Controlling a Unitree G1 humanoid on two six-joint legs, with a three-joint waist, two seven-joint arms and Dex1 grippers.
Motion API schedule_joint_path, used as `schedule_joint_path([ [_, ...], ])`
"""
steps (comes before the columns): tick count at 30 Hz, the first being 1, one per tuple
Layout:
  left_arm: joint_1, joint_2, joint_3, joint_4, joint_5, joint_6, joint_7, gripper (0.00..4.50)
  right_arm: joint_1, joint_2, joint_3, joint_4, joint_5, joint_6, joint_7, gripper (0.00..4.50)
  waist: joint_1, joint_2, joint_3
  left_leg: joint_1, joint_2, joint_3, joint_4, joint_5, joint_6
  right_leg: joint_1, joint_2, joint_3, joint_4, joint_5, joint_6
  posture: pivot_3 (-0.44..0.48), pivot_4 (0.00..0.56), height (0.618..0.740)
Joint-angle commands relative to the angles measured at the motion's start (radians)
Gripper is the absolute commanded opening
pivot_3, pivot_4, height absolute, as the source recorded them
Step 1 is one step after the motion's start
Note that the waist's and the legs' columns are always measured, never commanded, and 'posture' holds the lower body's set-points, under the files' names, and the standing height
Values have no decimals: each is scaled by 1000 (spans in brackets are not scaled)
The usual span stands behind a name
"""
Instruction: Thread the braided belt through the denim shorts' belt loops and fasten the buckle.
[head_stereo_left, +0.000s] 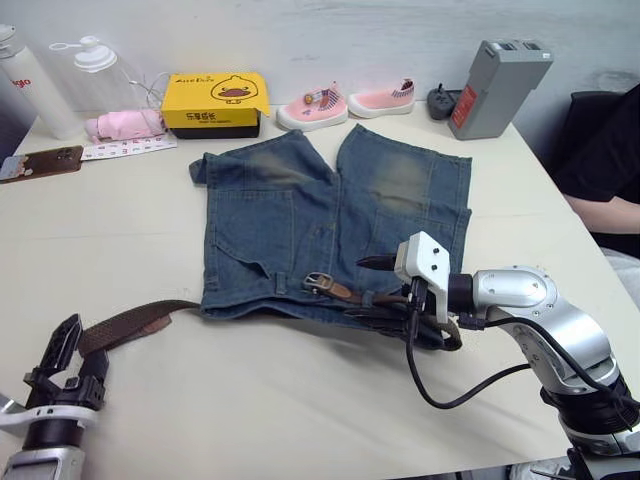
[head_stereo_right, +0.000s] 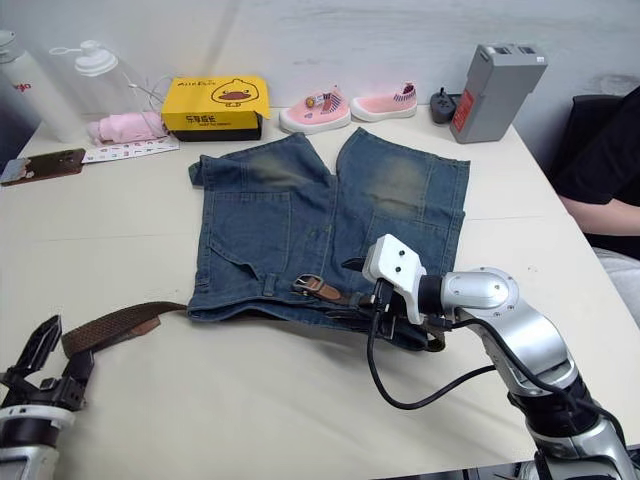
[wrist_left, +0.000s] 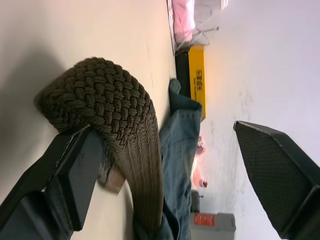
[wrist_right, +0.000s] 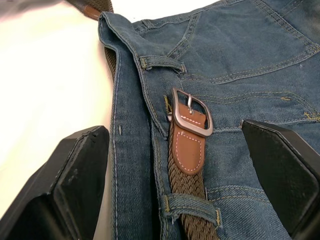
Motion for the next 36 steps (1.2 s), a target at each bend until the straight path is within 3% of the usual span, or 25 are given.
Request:
schedule_joint_path([
  [1, -50, 11, 30, 33, -12, -4, 66, 4500, 3, -4, -7, -16, 2, -14, -5, 4475, 2, 0, 0, 0, 0, 0, 0, 0, 0, 0, 0, 0, 0, 0, 0, 0, 150, 698],
  [14, -157, -19, -96, -43, -12, -69, 279, 4500, 16, -12, -23, -39, 8, 4, -36, 4475, 5, 0, 0, 1, -1, -1, 1, 0, 0, 3, -1, 0, 0, 1, 2, 0, 150, 698],
  [17, -174, -22, -113, -63, -11, -125, 317, 3709, 21, -12, -23, -44, 8, 8, -45, 4500, 4, 0, 0, 1, -1, -1, 1, 0, 0, 3, 0, 0, 0, 1, 2, 0, 150, 698],
  [22, -235, 21, -141, -98, 13, -191, 337, 1482, 26, -15, -24, -44, 3, 11, -58, 4500, 3, 0, 0, 1, -1, -1, 1, 1, -1, 3, 0, 0, 0, 1, 2, 0, 150, 698],
  [24, -269, 64, -143, -103, 26, -199, 332, 1482, 26, -16, -24, -43, 1, 13, -64, 4500, 4, 0, 0, 1, -1, -1, 1, 1, -1, 3, 0, 0, 0, 1, 2, 0, 150, 698],
  [29, -342, 306, -143, -97, 118, -95, 167, 1482, 31, -15, -20, -45, -3, 19, -75, 4500, 3, 0, 0, 1, -1, -1, 1, 1, -1, 3, 1, -1, 0, 1, 2, 0, 150, 698],
  [34, -300, 609, -156, -97, 272, 104, -206, 1482, 35, -16, -17, -46, 0, 22, -84, 4500, 0, 0, 0, 0, 0, 0, 0, 1, -1, 1, 3, 0, 3, 1, 2, 0, 150, 698],
  [36, -224, 715, -180, -115, 417, 162, -404, 1482, 36, -16, -17, -44, -2, 23, -89, 4500, -3, 2, 1, 0, 0, 2, -1, 0, -2, -1, 3, 1, 3, 1, 2, 0, 150, 698],
])
